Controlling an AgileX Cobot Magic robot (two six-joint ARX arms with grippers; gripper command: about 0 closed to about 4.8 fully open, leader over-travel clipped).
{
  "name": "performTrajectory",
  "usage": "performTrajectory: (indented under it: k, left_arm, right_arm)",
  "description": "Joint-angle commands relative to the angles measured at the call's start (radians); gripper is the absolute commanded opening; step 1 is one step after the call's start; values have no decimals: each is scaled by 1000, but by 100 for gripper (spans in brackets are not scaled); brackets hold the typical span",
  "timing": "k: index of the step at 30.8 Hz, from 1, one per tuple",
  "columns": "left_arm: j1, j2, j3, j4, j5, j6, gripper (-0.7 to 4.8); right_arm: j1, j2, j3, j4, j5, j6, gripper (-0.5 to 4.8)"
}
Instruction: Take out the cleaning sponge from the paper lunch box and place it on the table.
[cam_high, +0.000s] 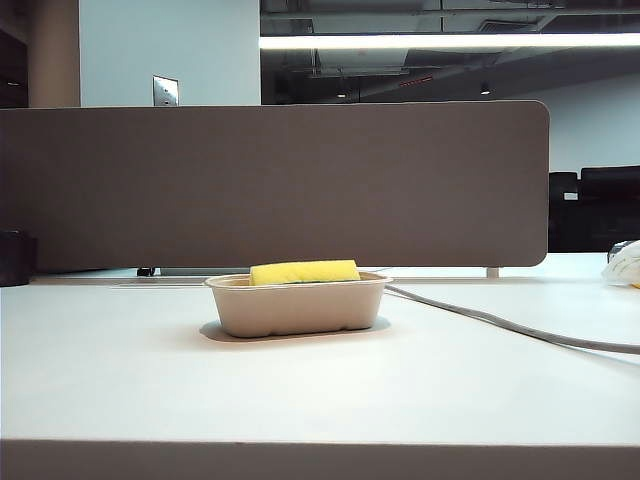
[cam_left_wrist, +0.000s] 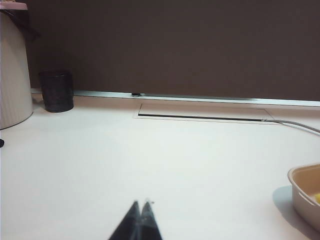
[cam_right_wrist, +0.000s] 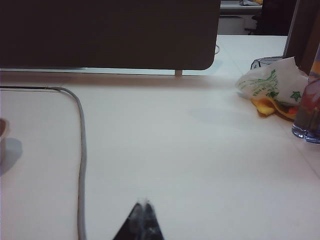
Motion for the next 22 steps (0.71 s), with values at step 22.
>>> performTrajectory:
  k: [22]
  left_arm:
    - [0, 0, 1, 53, 169, -343, -1]
  right_arm:
    - [472, 60, 1, 16, 43, 0, -5]
